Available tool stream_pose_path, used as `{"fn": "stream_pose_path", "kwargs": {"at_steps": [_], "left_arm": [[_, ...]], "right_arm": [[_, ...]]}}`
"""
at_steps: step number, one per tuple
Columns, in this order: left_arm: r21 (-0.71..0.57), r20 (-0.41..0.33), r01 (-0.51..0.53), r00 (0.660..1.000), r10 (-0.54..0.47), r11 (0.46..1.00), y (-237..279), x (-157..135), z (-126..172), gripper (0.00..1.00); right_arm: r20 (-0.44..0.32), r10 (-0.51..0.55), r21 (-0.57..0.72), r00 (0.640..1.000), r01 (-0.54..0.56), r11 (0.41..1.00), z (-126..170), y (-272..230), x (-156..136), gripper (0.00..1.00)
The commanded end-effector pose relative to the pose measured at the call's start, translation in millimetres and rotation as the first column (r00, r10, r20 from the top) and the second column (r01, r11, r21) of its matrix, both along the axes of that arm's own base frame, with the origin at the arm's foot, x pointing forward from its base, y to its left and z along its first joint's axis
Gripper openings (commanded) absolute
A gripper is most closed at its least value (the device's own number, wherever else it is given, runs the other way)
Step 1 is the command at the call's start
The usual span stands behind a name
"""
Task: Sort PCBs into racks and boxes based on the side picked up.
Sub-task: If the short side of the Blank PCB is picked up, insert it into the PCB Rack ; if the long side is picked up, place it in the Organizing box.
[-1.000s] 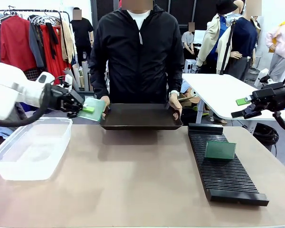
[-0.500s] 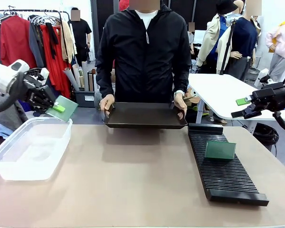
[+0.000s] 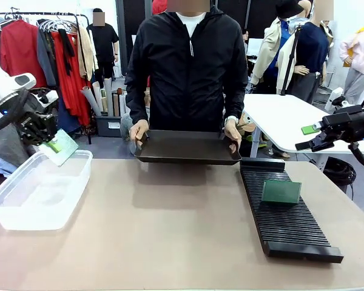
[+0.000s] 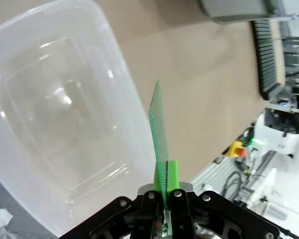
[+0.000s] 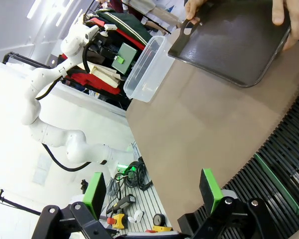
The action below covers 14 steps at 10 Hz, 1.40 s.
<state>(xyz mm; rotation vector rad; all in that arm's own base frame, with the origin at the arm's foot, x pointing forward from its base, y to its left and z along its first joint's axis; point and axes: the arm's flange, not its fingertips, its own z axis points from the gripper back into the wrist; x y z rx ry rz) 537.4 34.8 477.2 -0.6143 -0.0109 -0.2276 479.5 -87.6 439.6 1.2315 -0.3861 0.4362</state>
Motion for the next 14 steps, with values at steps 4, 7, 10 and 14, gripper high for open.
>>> {"fn": "stream_pose_path", "kwargs": {"at_steps": [4,7,10,14], "left_arm": [[0.244,0.054,-0.078,0.996,0.067,0.967,-7.7,1.6,-16.8,0.00],[0.224,0.021,-0.079,0.997,0.077,0.971,-8.1,6.5,-36.5,0.00],[0.197,-0.012,-0.072,0.997,0.076,0.978,-2.5,10.1,-68.3,0.00],[0.172,-0.025,-0.084,0.996,0.089,0.982,2.3,4.6,-99.0,0.00]], "right_arm": [[0.001,0.005,0.006,1.000,-0.005,1.000,2.0,0.4,-0.9,1.00],[0.001,0.005,0.006,1.000,-0.005,1.000,2.0,0.4,-0.9,1.00],[0.001,0.005,0.006,1.000,-0.005,1.000,2.0,0.4,-0.9,1.00],[0.001,0.005,0.006,1.000,-0.005,1.000,2.0,0.4,-0.9,1.00]]}}
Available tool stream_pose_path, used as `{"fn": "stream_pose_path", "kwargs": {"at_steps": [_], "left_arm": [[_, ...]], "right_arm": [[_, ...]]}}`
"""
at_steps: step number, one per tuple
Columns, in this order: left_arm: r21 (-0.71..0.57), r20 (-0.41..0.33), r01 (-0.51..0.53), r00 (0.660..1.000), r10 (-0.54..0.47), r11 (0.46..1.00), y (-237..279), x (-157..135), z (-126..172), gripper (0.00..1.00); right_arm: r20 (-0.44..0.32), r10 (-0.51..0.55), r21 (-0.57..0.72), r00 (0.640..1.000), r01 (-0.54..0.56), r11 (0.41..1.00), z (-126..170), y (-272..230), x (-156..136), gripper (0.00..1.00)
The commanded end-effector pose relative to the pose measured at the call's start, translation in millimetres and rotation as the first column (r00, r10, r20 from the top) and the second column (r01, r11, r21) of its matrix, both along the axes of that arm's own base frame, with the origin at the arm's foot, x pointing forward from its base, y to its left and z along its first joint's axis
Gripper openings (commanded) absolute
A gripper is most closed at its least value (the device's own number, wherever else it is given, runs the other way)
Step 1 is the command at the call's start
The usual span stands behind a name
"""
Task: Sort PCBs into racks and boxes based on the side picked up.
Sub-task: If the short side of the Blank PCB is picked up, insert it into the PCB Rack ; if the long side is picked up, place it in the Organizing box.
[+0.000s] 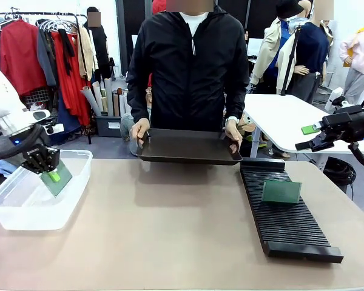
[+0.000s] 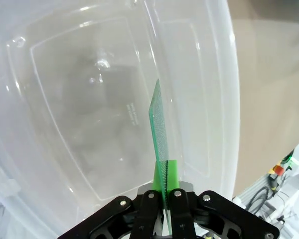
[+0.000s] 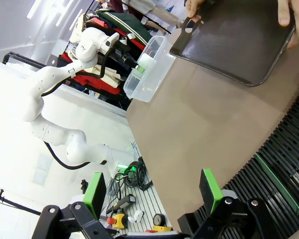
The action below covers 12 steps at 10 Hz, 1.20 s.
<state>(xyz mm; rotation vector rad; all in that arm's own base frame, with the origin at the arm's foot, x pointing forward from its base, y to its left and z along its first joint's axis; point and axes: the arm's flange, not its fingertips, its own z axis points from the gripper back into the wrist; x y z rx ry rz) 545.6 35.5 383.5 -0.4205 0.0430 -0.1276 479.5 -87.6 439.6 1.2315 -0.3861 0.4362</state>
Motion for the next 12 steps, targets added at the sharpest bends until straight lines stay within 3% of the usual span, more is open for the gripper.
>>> {"fn": "stream_pose_path", "kwargs": {"at_steps": [1,7,8,12], "left_arm": [[-0.033,0.039,-0.003,0.999,0.004,0.999,2.7,-3.0,-13.0,0.00],[-0.105,0.043,-0.006,0.999,0.011,0.995,15.0,-2.7,-54.0,0.00],[-0.110,0.047,-0.013,0.999,0.019,0.994,16.9,-2.0,-57.0,0.07],[-0.068,0.043,-0.043,0.998,0.046,0.997,22.9,-0.3,-57.6,0.83]], "right_arm": [[0.001,0.005,0.006,1.000,-0.005,1.000,2.0,0.4,-0.9,1.00],[0.001,0.005,0.006,1.000,-0.005,1.000,2.0,0.4,-0.9,1.00],[0.001,0.005,0.006,1.000,-0.005,1.000,2.0,0.4,-0.9,1.00],[0.001,0.005,0.006,1.000,-0.005,1.000,2.0,0.4,-0.9,1.00]]}}
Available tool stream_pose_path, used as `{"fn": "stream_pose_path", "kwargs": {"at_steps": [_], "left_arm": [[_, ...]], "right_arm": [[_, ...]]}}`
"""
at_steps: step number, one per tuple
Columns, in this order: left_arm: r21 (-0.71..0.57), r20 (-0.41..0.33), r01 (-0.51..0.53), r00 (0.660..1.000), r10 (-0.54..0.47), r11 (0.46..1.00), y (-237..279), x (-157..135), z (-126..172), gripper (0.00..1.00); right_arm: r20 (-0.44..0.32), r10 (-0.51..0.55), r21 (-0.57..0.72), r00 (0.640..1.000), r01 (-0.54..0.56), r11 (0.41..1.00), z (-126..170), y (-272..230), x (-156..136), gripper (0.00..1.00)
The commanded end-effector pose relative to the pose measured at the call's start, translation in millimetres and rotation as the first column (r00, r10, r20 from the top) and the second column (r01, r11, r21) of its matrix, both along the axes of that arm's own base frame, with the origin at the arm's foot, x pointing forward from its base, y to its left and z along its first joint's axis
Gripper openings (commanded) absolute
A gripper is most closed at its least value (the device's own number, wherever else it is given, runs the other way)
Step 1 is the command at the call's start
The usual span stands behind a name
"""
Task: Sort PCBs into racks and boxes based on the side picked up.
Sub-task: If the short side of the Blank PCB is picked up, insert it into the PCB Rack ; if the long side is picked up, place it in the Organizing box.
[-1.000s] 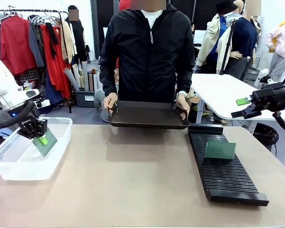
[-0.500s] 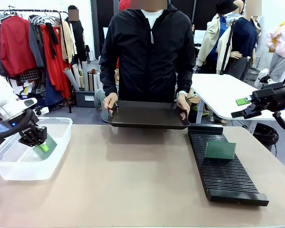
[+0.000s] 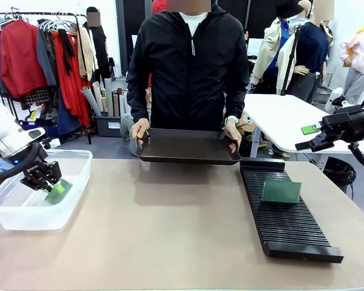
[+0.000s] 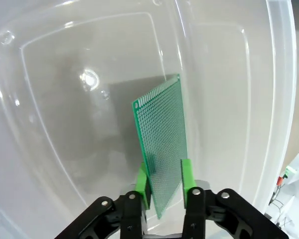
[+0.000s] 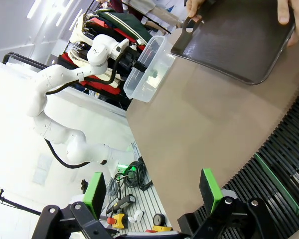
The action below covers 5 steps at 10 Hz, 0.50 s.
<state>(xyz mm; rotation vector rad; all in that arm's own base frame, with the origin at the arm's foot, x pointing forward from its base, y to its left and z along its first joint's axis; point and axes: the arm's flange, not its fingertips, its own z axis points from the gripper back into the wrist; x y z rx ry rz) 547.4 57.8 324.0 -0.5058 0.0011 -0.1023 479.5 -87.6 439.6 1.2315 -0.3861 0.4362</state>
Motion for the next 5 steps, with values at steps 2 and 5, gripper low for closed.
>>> {"fn": "stream_pose_path", "kwargs": {"at_steps": [2,5], "left_arm": [[0.070,0.017,-0.002,1.000,0.000,0.998,0.3,-4.4,18.2,1.00],[0.143,0.036,-0.008,0.999,0.003,0.990,0.8,-10.9,52.3,1.00]], "right_arm": [[0.001,0.005,0.006,1.000,-0.005,1.000,2.0,0.4,-0.9,1.00],[0.001,0.005,0.006,1.000,-0.005,1.000,2.0,0.4,-0.9,1.00]]}}
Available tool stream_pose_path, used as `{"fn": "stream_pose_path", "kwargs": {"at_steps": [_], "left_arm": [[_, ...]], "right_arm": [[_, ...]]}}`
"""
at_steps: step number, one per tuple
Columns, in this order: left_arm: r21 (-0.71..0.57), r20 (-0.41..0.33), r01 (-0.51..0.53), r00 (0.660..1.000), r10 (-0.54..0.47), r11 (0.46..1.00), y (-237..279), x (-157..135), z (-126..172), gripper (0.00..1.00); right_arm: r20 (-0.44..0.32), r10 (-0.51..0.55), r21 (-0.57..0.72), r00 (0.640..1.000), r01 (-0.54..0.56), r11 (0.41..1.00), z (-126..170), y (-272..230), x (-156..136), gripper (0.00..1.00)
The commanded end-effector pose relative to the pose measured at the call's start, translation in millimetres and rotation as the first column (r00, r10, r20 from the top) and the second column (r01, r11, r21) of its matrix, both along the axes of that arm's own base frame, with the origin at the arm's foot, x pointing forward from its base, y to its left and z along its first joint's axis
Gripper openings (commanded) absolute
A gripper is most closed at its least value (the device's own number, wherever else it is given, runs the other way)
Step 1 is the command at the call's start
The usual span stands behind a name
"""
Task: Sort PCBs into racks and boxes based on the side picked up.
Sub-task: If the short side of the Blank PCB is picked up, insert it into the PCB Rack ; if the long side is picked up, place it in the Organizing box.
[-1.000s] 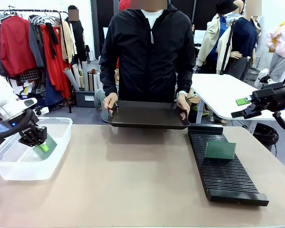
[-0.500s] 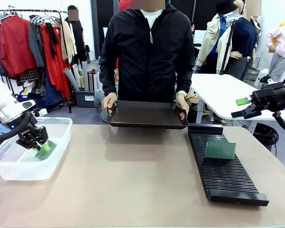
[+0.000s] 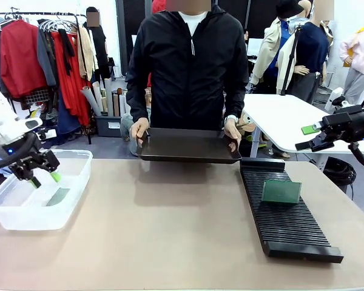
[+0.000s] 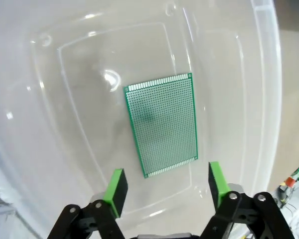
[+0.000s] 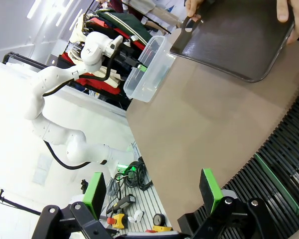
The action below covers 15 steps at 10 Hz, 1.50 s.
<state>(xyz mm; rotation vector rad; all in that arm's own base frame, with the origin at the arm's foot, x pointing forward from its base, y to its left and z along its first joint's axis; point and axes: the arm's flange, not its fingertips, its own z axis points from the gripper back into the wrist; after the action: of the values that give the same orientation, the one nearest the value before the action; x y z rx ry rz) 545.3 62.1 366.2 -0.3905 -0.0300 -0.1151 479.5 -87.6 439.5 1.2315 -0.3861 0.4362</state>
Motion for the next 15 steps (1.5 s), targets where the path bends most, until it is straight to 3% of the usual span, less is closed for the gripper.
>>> {"fn": "stream_pose_path", "kwargs": {"at_steps": [1,5,13,14,15], "left_arm": [[0.041,0.005,-0.008,1.000,0.008,0.999,-5.0,-11.2,19.8,1.00],[0.045,0.018,0.002,1.000,-0.003,0.999,-11.4,-14.9,34.3,1.00],[0.037,0.030,0.008,0.999,-0.009,0.999,-7.7,-7.3,31.7,1.00],[-0.124,0.097,0.048,0.995,-0.036,0.991,-12.5,-7.7,42.8,1.00],[-0.201,0.149,0.052,0.989,-0.022,0.978,-9.2,-6.7,55.0,1.00]], "right_arm": [[0.001,0.005,0.006,1.000,-0.005,1.000,2.0,0.4,-0.9,1.00],[0.001,0.005,0.006,1.000,-0.005,1.000,2.0,0.4,-0.9,1.00],[0.001,0.005,0.006,1.000,-0.005,1.000,2.0,0.4,-0.9,1.00],[0.001,0.005,0.006,1.000,-0.005,1.000,2.0,0.4,-0.9,1.00],[0.001,0.005,0.006,1.000,-0.005,1.000,2.0,0.4,-0.9,1.00]]}}
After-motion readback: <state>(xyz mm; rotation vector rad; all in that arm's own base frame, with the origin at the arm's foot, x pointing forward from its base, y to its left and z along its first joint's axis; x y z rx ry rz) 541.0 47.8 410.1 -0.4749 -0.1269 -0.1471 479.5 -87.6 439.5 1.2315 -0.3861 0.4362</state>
